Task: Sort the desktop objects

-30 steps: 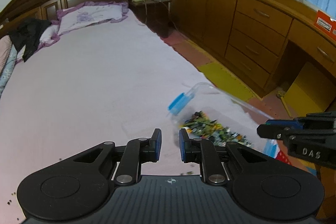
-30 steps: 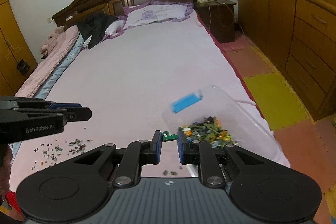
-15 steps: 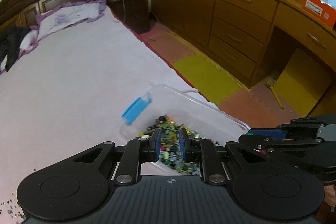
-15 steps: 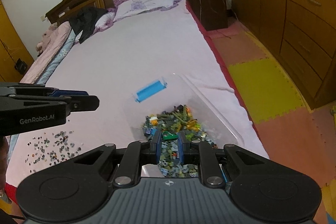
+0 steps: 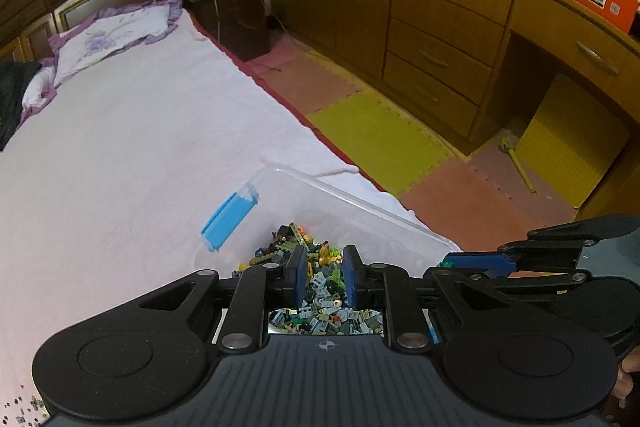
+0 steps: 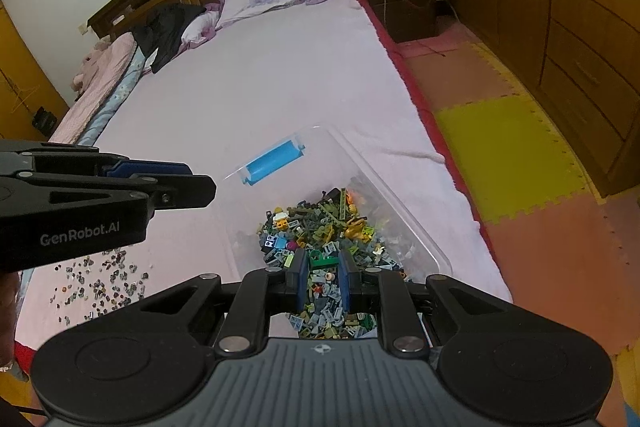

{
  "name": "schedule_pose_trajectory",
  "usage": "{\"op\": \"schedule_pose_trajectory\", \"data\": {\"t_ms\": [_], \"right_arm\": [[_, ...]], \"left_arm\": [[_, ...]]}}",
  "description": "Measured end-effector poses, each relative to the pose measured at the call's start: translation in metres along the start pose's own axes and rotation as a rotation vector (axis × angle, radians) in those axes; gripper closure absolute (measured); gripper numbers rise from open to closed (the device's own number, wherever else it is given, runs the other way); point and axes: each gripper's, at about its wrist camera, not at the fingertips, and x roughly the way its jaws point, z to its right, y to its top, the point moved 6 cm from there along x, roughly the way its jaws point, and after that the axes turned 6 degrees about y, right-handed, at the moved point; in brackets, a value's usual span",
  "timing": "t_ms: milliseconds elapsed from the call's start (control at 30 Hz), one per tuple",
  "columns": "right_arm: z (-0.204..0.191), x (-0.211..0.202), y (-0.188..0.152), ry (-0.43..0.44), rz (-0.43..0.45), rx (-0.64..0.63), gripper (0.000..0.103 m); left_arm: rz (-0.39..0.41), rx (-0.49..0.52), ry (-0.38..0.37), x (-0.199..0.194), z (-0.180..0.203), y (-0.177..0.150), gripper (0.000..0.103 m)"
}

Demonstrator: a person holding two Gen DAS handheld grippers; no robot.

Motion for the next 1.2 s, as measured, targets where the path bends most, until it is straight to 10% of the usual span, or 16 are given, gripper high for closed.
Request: {"op": "schedule_pose_trajectory", "data": {"t_ms": [300,633,1200], "right_arm": [[-0.005,0.010,-0.004,0.014,-0.026,-0.035,0.086],[-0.009,0.046,-0.029,0.026,-0.126,-0.046,0.085],[-0.011,0.079,-0.043,0.020,-0.193,-0.059,0.085]], "left_arm": [[-0.022,-0.088,0.098,-0.013,-0.035,-0.036,0.059],[-0.289,-0.330,0.221,0.019,-0.092,-0.153,0.059],[-0.373,-0.440,0.275,0.129,-0.118,-0.218,0.059]]}}
